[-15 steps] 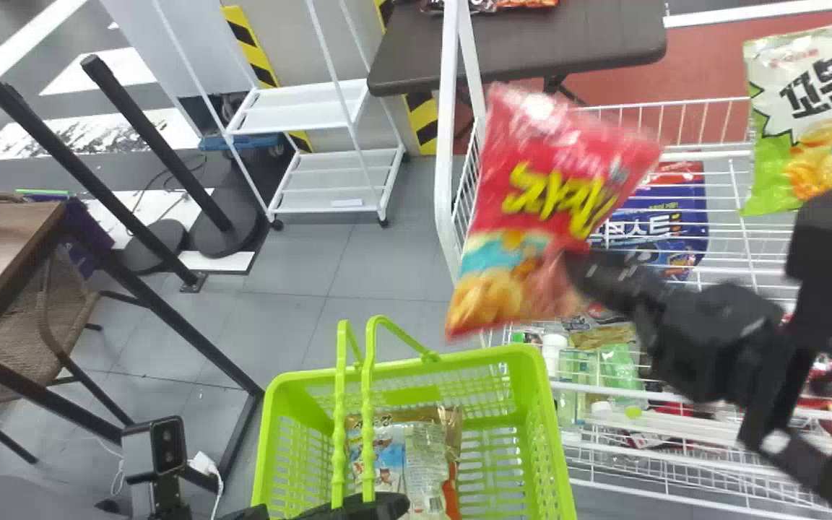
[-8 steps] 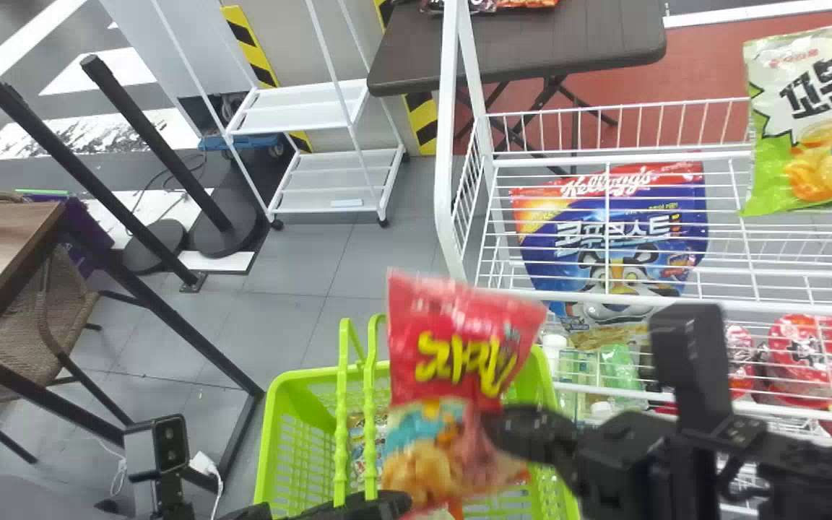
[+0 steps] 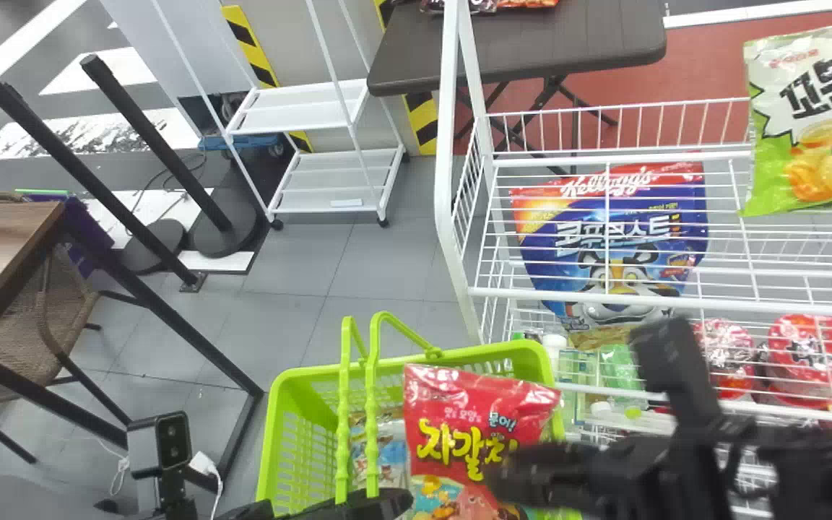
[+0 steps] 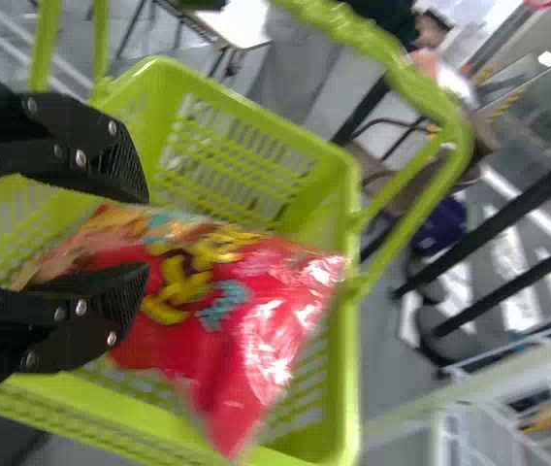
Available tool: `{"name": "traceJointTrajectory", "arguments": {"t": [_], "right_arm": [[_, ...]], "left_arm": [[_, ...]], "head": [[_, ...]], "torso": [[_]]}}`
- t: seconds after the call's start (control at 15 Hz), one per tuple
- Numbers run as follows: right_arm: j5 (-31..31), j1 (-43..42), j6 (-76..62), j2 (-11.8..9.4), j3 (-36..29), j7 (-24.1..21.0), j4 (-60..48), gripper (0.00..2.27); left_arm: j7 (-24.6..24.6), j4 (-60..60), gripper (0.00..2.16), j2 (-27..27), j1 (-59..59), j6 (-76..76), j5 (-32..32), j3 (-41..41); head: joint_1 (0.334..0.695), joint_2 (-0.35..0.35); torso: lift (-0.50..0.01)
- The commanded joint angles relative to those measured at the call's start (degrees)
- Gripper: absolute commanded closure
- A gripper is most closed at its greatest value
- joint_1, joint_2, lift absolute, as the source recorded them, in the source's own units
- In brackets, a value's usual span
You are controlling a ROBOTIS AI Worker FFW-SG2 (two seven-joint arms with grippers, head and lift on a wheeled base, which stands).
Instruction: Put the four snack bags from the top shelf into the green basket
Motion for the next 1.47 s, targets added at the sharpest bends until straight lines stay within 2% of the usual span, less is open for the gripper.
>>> {"name": "traceJointTrajectory", "arguments": {"t": [0.0, 0.2, 0.27, 0.33, 0.47, 0.53, 0.73, 1.07, 1.27, 1.4], "right_arm": [[0.2, 1.1, -7.6, 0.0, -5.9, -0.5, -4.1, 0.07], [9.2, 3.2, -26.4, 0.1, -13.6, -7.9, -5.3, 0.05], [14.2, 2.4, -29.9, 0.3, -15.1, -11.1, -3.8, 0.05], [16.0, 1.2, -32.2, 0.4, -17.1, -12.4, -1.8, 0.05], [17.4, -2.6, -33.2, 0.4, -21.5, -13.4, 3.8, 0.07], [18.1, -4.3, -33.1, 0.4, -22.7, -13.6, 6.2, 0.07], [19.8, -11.4, -33.4, 0.5, -24.3, -14.0, 17.9, 0.07], [20.5, -22.8, -42.7, 0.7, -24.1, -17.2, 38.0, 0.08], [20.4, -28.0, -42.9, 0.7, -23.1, -16.5, 44.6, 0.10], [20.1, -30.0, -42.2, 0.7, -22.2, -15.1, 47.4, 0.28]], "left_arm": [[-0.6, 0.2, 2.15, 0.1, -0.1, 0.0, 0.0, 0.1], [-0.6, 0.2, 2.15, 0.1, 0.0, 0.0, 0.1, 0.1], [-0.6, 0.2, 2.15, 0.1, -0.1, 0.0, 0.1, 0.0], [-0.6, 0.2, 2.15, 0.1, -0.1, 0.0, 0.1, -0.1], [-0.6, 0.2, 2.15, 0.1, -0.4, 0.0, -0.1, -0.5], [-0.6, 0.1, 2.15, 0.1, -0.5, 0.0, -0.2, -0.9], [-0.6, 0.2, 2.15, -0.1, -0.5, 0.0, -0.3, -1.0], [-0.6, 0.2, 2.15, 0.0, -0.1, 0.0, -0.3, -0.7], [-0.6, 0.1, 2.15, 0.1, -0.1, 0.0, -0.3, -0.6], [-0.6, 0.2, 2.15, 0.2, 0.0, 0.0, -0.3, -0.5]], "head": [[0.695, 0.350], [0.695, 0.350], [0.695, 0.350], [0.695, 0.342], [0.695, 0.213], [0.695, 0.128], [0.695, 0.026], [0.695, -0.066], [0.695, -0.070], [0.695, -0.063]], "torso": [[0.000], [0.000], [0.000], [0.000], [0.000], [0.000], [0.000], [0.000], [0.000], [0.000]]}}
